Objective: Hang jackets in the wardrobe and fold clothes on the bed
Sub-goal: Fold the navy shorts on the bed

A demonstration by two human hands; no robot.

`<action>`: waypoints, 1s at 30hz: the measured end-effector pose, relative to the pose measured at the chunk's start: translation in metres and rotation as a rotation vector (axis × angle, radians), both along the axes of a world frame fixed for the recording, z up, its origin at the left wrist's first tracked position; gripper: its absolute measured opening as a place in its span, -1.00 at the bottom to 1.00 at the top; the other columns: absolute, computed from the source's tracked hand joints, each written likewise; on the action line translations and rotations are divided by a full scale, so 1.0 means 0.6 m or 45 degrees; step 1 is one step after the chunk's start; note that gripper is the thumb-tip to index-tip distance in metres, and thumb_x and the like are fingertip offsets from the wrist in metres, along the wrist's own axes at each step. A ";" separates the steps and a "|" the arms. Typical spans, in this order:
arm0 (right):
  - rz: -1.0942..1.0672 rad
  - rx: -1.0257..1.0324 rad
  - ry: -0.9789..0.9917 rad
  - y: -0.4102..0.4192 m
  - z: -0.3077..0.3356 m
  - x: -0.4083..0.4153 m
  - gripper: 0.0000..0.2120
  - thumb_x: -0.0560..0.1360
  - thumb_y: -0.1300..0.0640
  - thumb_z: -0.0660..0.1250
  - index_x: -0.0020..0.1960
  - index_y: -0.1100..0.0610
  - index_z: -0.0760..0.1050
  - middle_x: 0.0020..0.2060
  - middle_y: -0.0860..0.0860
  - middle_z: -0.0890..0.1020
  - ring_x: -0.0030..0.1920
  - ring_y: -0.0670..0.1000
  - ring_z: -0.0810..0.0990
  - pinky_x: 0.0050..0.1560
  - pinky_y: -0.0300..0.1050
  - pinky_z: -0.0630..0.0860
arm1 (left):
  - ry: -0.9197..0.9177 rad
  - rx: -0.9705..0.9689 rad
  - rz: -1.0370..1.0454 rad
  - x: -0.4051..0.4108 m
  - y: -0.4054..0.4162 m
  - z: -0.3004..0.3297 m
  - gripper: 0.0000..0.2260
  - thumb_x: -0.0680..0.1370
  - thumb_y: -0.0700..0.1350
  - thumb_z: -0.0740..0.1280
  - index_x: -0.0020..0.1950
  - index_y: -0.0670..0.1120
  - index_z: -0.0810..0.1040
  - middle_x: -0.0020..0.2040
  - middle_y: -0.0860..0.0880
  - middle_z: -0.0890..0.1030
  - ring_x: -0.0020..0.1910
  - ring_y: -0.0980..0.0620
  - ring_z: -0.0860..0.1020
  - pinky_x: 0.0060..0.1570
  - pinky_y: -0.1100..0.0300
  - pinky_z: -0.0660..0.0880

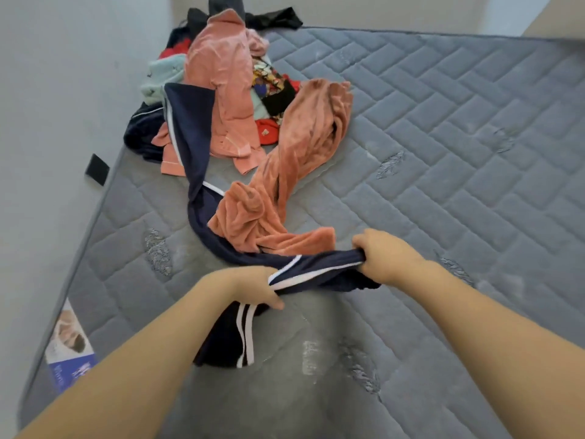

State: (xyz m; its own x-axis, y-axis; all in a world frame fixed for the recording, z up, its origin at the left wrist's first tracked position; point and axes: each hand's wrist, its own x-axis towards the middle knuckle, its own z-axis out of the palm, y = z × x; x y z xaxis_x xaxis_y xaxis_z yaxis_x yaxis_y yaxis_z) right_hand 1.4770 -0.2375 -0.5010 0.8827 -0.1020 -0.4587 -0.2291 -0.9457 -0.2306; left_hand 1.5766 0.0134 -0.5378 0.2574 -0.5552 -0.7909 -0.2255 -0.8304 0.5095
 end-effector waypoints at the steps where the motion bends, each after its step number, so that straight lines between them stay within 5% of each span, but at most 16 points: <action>1: 0.079 -0.103 -0.024 -0.017 0.002 -0.030 -0.93 0.46 0.17 0.26 -0.14 0.04 0.38 -0.02 0.04 0.48 0.05 0.15 0.50 -0.17 -0.06 0.38 | 0.045 -0.009 -0.039 -0.025 -0.020 -0.012 -0.66 0.44 -0.03 0.45 0.20 0.10 0.50 0.10 0.11 0.60 0.08 0.06 0.57 0.14 0.13 0.48; 4: 0.354 -0.401 -0.057 -0.076 0.004 -0.118 -0.82 0.50 0.19 0.23 0.09 0.07 0.47 0.12 0.04 0.45 0.10 0.14 0.45 -0.18 -0.05 0.33 | -0.034 0.049 -0.157 -0.109 -0.089 -0.062 -0.66 0.45 0.01 0.42 0.15 0.01 0.40 0.15 0.01 0.57 0.09 -0.01 0.53 0.13 0.07 0.45; 7: 0.432 -0.531 -0.376 -0.168 0.031 -0.180 -0.88 0.34 0.31 0.36 -0.12 0.18 0.52 -0.10 0.16 0.55 -0.15 0.21 0.53 -0.33 0.02 0.45 | -0.223 -0.031 -0.070 -0.190 -0.189 -0.099 -0.72 0.47 -0.06 0.35 0.05 -0.06 0.29 0.06 -0.12 0.58 -0.03 -0.15 0.53 -0.05 0.04 0.45; 10: 0.272 -0.699 -0.582 -0.286 0.046 -0.249 -0.89 0.27 0.36 0.28 -0.24 0.21 0.48 -0.20 0.20 0.55 -0.29 0.21 0.49 -0.38 0.05 0.43 | -0.379 -0.191 -0.071 -0.257 -0.305 -0.114 -0.68 0.49 -0.11 0.31 0.17 -0.08 0.27 0.03 -0.15 0.57 -0.01 -0.21 0.55 -0.01 -0.04 0.51; 12: 0.249 -0.824 -0.415 -0.347 0.027 -0.313 -0.86 0.30 0.34 0.26 -0.19 0.17 0.49 -0.13 0.17 0.54 -0.21 0.20 0.50 -0.27 0.05 0.41 | -0.224 -0.053 -0.344 -0.291 -0.369 -0.119 -0.51 0.47 -0.08 0.36 0.32 -0.10 0.24 0.16 -0.16 0.54 0.08 -0.20 0.55 0.09 -0.05 0.50; 15: 0.182 -0.799 0.470 -0.378 -0.047 -0.418 -0.74 0.49 0.21 0.23 0.14 0.03 0.54 0.20 0.05 0.49 0.15 0.15 0.50 0.07 -0.02 0.35 | 0.067 0.564 -0.887 -0.309 -0.437 -0.117 -0.36 0.40 0.12 0.47 0.39 -0.10 0.38 0.26 -0.11 0.52 0.14 -0.17 0.55 0.16 -0.04 0.51; 17: -0.225 -0.451 0.880 -0.370 -0.103 -0.464 -0.67 0.49 0.15 0.20 0.22 0.02 0.51 0.25 0.02 0.52 0.23 0.11 0.51 0.16 -0.05 0.38 | 0.094 0.629 -0.842 -0.293 -0.480 -0.111 -0.57 0.43 0.16 0.42 0.13 -0.12 0.57 0.09 -0.15 0.60 -0.06 -0.13 0.61 -0.09 0.08 0.55; 19: -0.745 -0.111 0.769 -0.365 -0.149 -0.470 -0.63 0.47 0.09 0.19 0.26 0.04 0.47 0.27 0.07 0.51 0.23 0.17 0.50 0.21 -0.01 0.44 | -0.284 0.271 -0.611 -0.263 -0.524 -0.110 -0.73 0.47 0.08 0.32 -0.09 -0.12 0.57 -0.02 -0.16 0.64 -0.15 -0.13 0.61 -0.18 0.13 0.52; 21: -1.309 0.098 0.447 -0.370 -0.195 -0.458 -0.51 0.48 0.02 0.23 0.40 0.03 0.31 0.35 0.11 0.38 0.31 0.24 0.40 0.29 0.06 0.39 | -0.657 -0.061 -0.366 -0.231 -0.569 -0.127 -0.76 0.51 -0.01 0.25 0.08 -0.12 0.51 0.13 -0.16 0.60 0.07 -0.18 0.57 0.01 0.07 0.48; 25: -2.426 0.643 0.107 -0.380 -0.277 -0.440 -0.25 0.43 0.13 0.39 0.50 0.17 0.09 0.41 0.20 0.29 0.35 0.26 0.37 0.32 0.12 0.39 | -0.727 -0.146 -0.297 -0.201 -0.653 -0.205 -0.57 0.54 -0.04 0.25 0.39 -0.12 0.34 0.34 -0.19 0.44 0.31 -0.23 0.40 0.25 -0.04 0.38; 28: -2.800 0.925 0.022 -0.368 -0.335 -0.454 -0.21 0.39 0.11 0.51 0.48 0.26 0.21 0.39 0.16 0.39 0.31 0.23 0.44 0.30 0.13 0.44 | -0.846 -0.041 -0.397 -0.206 -0.680 -0.270 -0.33 0.52 0.12 0.30 0.52 -0.11 0.15 0.44 -0.16 0.35 0.42 -0.20 0.29 0.39 -0.09 0.22; 30: -2.904 0.969 -0.079 -0.357 -0.361 -0.466 -0.24 0.35 0.14 0.55 0.43 0.27 0.27 0.19 0.13 0.52 0.17 0.23 0.52 0.23 0.17 0.50 | -0.908 0.001 -0.420 -0.218 -0.684 -0.298 -0.43 0.51 0.16 0.32 0.39 -0.12 0.28 0.33 -0.16 0.44 0.30 -0.21 0.38 0.22 -0.04 0.33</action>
State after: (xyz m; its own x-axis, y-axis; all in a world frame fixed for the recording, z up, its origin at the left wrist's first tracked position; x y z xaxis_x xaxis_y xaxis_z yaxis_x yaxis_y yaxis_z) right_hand 1.1976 -0.4518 -0.7175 -0.3164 -0.4212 -0.8500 -0.3345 0.8880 -0.3155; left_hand 1.4458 -0.3971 -0.7167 0.5249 -0.6909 -0.4972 -0.7331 -0.6638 0.1484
